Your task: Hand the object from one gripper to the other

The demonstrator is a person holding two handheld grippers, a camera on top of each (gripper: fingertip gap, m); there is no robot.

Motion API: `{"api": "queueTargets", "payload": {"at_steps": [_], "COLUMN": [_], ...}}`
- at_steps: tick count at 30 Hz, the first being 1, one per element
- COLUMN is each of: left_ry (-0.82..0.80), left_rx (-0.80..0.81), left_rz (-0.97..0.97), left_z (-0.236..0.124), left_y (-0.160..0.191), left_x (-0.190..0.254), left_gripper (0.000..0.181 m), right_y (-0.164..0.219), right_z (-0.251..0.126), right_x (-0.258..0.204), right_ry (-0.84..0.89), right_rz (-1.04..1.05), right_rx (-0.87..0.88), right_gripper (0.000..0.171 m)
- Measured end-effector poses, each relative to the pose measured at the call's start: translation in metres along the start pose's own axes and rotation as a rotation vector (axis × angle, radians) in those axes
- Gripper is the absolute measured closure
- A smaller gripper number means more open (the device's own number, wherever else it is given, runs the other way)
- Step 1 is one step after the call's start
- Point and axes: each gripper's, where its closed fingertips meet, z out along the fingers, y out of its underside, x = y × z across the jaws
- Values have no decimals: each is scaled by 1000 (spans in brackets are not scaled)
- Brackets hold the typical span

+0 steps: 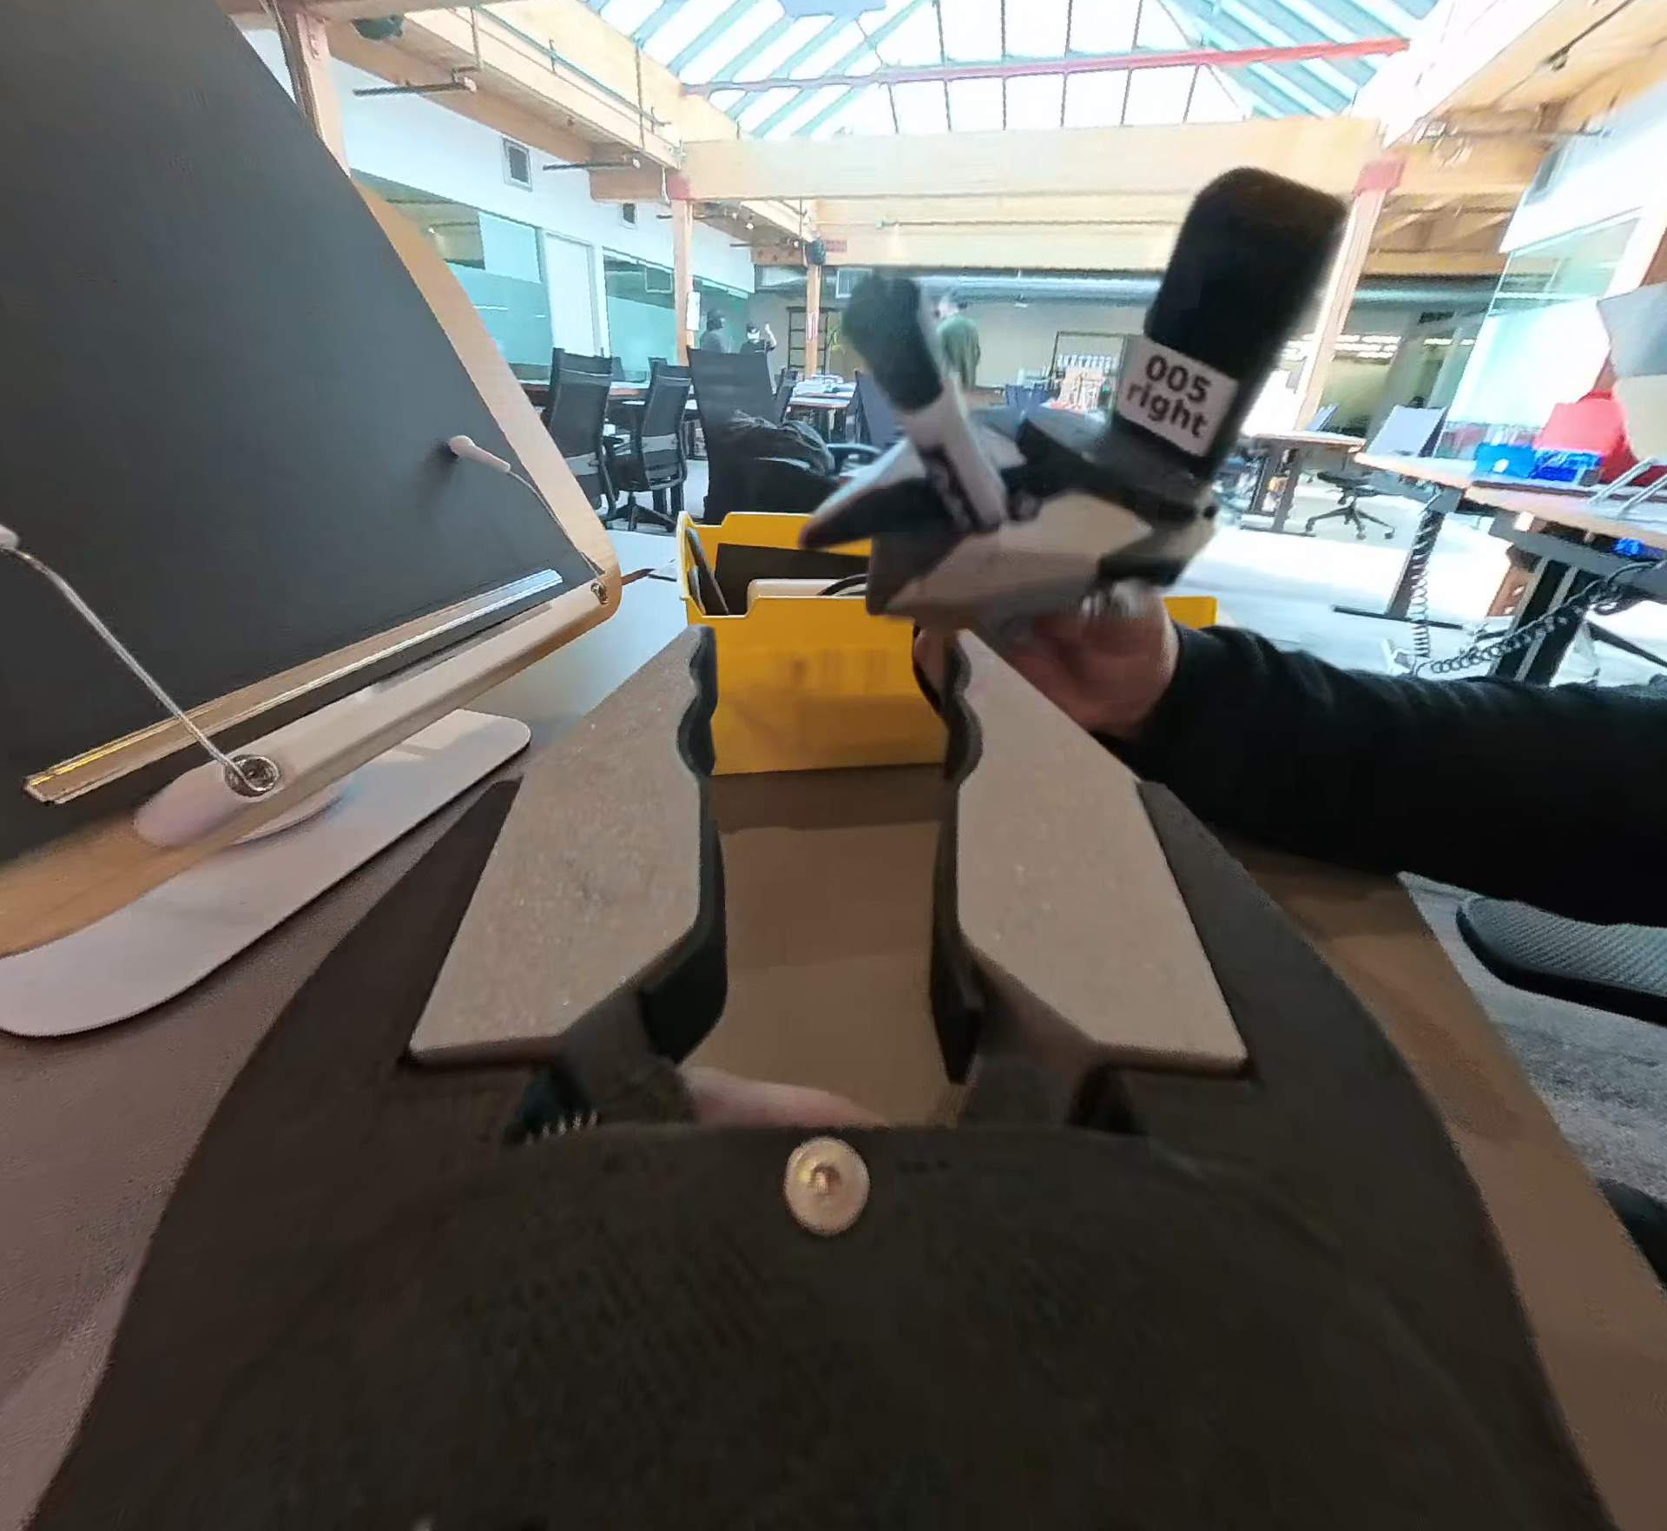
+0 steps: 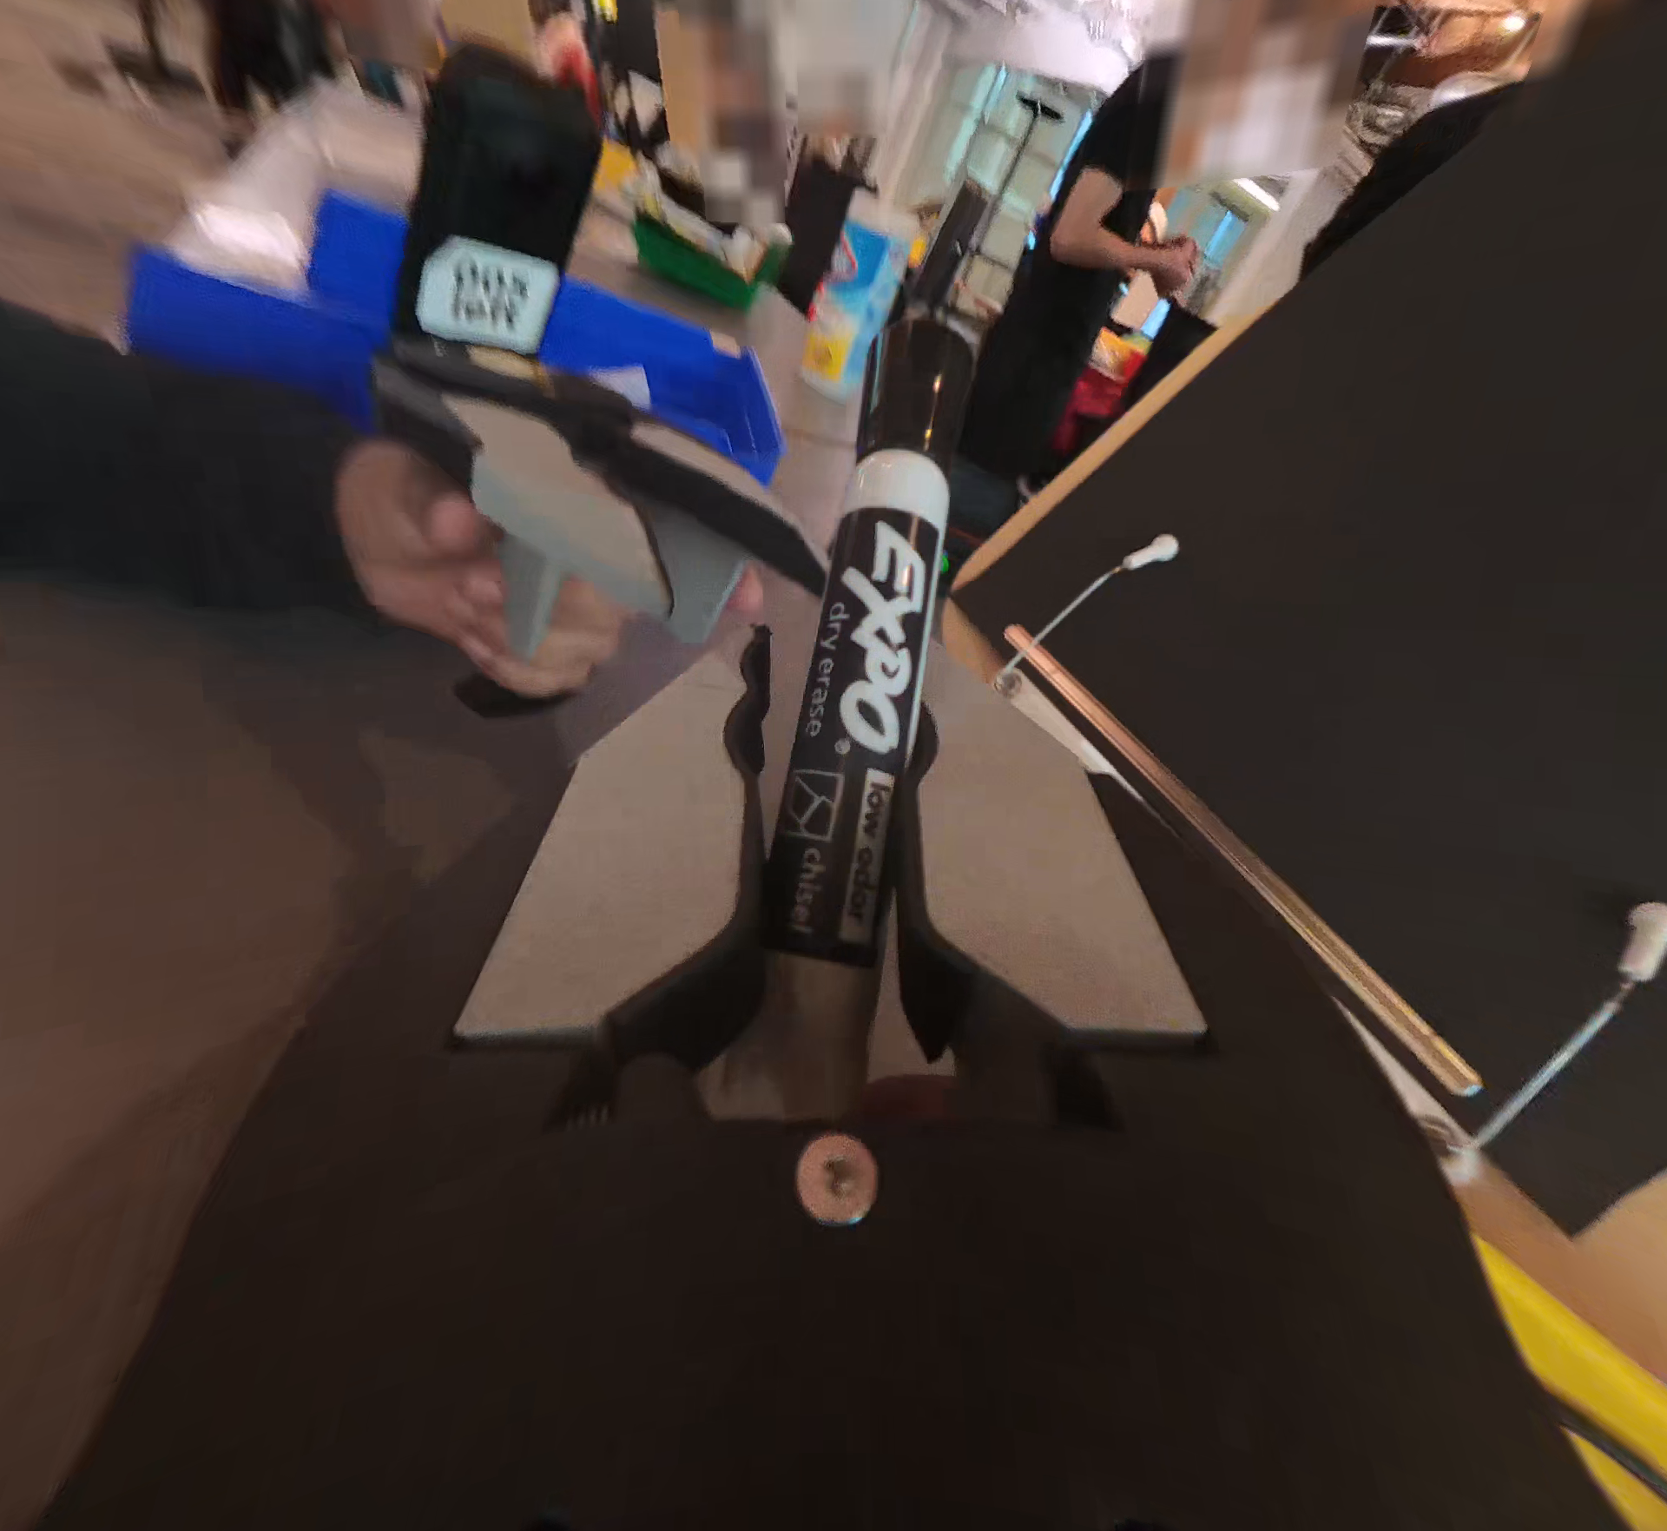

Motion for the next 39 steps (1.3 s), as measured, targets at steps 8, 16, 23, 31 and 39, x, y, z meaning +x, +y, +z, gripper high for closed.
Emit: {"api": "queueTargets", "payload": {"at_steps": [8,16,23,31,39], "left_ry": [73,-230,-324,-348,-238], "left_rx": [10,-107,-135,-66,-173], "left_rz": [-35,500,1526,1715,1618], "left_z": [8,-6,-1,-2,13], "left_y": [-1,-8,0,-5,33], "left_x": [21,-11,27,39,43], "left_gripper": [156,165,165,165,159], "right_y": [38,74,26,-3,11], "right_z": [35,28,19,4,12], "right_x": [-29,-12,-24,-25,-28], "right_ry": [56,23,-311,-553,-514], "right_rz": [-249,-3,664,994,941], "right_rx": [-238,-370,-90,68,32], "right_gripper": [148,128,132,124,146]}}
